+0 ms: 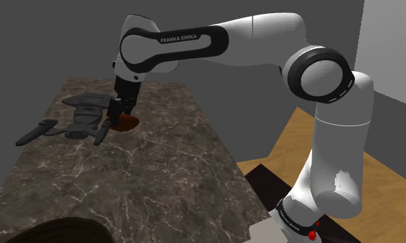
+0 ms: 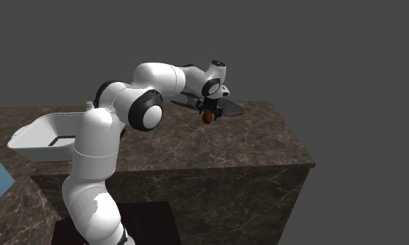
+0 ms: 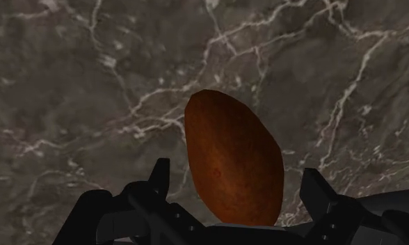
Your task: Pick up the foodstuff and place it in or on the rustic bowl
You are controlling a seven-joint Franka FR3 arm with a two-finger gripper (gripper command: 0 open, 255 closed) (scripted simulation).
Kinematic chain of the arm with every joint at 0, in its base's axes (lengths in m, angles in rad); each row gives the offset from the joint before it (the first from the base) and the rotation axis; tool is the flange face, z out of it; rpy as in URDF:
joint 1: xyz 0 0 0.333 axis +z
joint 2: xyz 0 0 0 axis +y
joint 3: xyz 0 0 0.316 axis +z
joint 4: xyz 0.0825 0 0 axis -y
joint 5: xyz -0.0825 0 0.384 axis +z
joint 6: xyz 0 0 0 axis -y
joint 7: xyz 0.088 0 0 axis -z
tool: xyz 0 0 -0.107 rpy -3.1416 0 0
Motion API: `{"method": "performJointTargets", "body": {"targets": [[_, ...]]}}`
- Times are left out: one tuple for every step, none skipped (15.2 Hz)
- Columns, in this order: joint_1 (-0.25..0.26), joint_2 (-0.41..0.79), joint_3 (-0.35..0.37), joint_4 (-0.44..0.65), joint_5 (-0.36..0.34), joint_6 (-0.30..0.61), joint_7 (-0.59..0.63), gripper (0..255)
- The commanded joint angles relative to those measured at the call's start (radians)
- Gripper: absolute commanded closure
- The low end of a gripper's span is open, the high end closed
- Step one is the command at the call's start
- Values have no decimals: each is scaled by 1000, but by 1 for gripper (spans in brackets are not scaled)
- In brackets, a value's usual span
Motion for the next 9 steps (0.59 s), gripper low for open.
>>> {"method": "performJointTargets", "body": {"targets": [[0,0,0,0,0,1,0,0],[0,0,0,0,0,1,0,0],[0,0,0,0,0,1,0,0],[0,0,0,0,0,0,0,0],[0,0,0,0,0,0,0,255],[0,0,0,0,0,0,0,255],[0,1,0,0,0,1,0,255],[0,1,0,0,0,1,0,255],[0,1,0,-1,0,1,0,255]]}}
